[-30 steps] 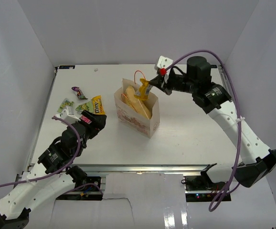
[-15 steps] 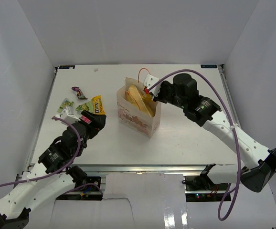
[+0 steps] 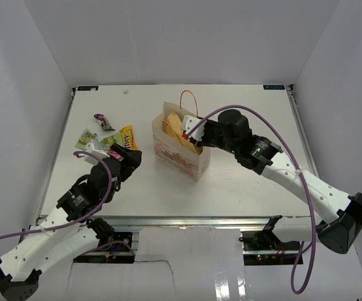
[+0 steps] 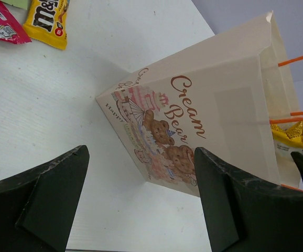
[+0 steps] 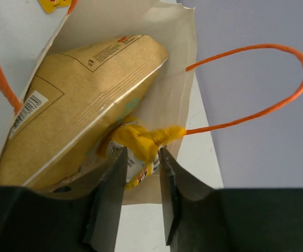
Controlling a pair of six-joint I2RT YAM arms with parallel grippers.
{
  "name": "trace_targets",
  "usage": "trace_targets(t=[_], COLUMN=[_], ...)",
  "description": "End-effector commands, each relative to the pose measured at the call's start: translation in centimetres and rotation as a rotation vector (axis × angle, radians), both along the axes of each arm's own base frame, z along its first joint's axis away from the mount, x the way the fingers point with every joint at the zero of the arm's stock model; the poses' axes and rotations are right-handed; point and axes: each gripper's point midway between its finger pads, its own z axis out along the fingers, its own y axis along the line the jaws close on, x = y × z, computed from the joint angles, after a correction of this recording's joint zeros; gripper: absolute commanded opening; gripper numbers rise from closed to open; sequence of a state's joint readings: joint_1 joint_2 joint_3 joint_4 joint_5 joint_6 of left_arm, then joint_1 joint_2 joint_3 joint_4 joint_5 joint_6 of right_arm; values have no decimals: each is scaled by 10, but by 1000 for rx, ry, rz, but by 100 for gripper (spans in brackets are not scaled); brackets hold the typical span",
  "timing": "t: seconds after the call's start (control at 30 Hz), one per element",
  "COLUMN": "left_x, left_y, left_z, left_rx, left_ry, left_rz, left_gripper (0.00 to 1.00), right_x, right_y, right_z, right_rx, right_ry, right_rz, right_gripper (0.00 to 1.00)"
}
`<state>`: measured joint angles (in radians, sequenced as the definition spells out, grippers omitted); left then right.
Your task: Place the snacks into the paper bag
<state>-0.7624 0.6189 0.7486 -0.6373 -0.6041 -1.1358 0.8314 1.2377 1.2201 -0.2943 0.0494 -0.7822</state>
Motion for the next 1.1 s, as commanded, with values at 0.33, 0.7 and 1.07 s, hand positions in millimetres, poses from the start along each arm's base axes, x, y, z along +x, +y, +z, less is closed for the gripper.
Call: trace_targets(t=[0.33,0.7,1.07], left_x=[12,60,129], left_y=[8,85,105], left_z=[-40,-108,-146], left_rx=[51,-16,140], left_ry=[194,525,763], left_rz=[176,408,241], left_gripper=[93,90,80], right_x=[-9,34,30], right_y=[10,-74,-127], right_z=[90,56,-11], right_rx=[270,412,462], right_ry=[54,332,506], right_rz=[69,-110,-252], right_gripper=[63,66,69])
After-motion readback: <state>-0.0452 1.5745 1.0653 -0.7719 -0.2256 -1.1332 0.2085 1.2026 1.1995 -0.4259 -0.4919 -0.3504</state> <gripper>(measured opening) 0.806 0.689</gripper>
